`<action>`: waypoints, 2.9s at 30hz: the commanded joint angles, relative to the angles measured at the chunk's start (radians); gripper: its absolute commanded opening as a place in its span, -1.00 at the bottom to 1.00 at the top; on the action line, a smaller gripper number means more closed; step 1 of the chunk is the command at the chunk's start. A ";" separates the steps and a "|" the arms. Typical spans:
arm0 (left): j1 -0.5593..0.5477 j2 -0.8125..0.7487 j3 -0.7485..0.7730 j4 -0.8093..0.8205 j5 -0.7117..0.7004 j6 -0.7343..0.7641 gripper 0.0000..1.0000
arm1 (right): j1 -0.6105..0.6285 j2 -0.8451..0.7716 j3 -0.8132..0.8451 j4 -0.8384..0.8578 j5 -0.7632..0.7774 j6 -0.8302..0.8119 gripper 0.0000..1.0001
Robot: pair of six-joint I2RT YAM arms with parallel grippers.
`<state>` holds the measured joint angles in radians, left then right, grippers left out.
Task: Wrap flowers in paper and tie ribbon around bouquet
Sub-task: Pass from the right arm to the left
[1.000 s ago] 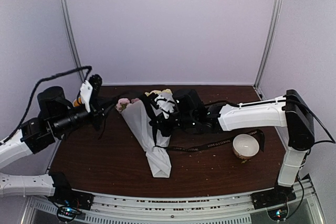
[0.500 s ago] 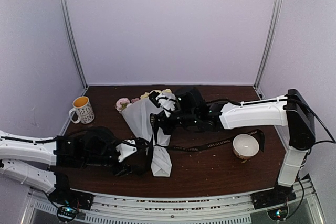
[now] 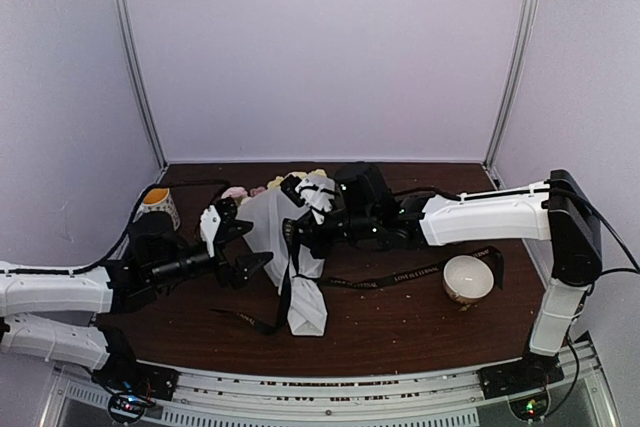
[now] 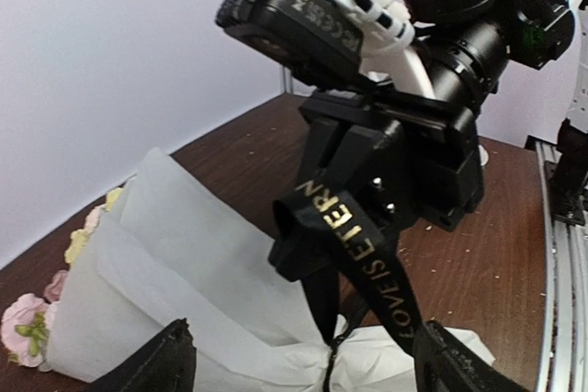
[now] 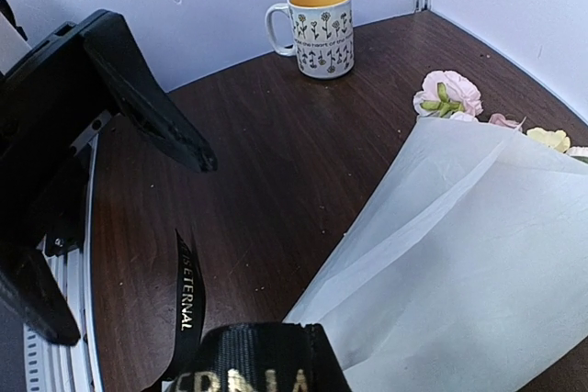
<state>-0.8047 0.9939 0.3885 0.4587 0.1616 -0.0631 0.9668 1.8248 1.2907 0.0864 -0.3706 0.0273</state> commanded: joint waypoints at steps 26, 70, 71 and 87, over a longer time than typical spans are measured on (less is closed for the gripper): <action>0.162 0.666 0.066 0.726 0.429 -0.339 0.59 | 0.001 -0.048 0.015 0.011 0.002 -0.030 -1.00; 0.082 0.651 0.198 0.410 0.343 -0.160 0.25 | 0.003 -0.038 0.037 -0.016 -0.022 -0.063 -1.00; 0.082 0.651 0.200 0.409 0.342 -0.157 0.12 | 0.002 -0.038 0.038 -0.014 -0.022 -0.063 -1.00; 0.079 0.627 0.173 0.356 0.284 -0.112 -1.00 | 0.000 -0.076 0.038 -0.155 0.126 -0.083 -0.23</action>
<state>-0.7258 1.6379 0.5674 0.8116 0.5011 -0.2047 0.9668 1.8149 1.3052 0.0193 -0.3420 -0.0418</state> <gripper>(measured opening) 0.010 0.299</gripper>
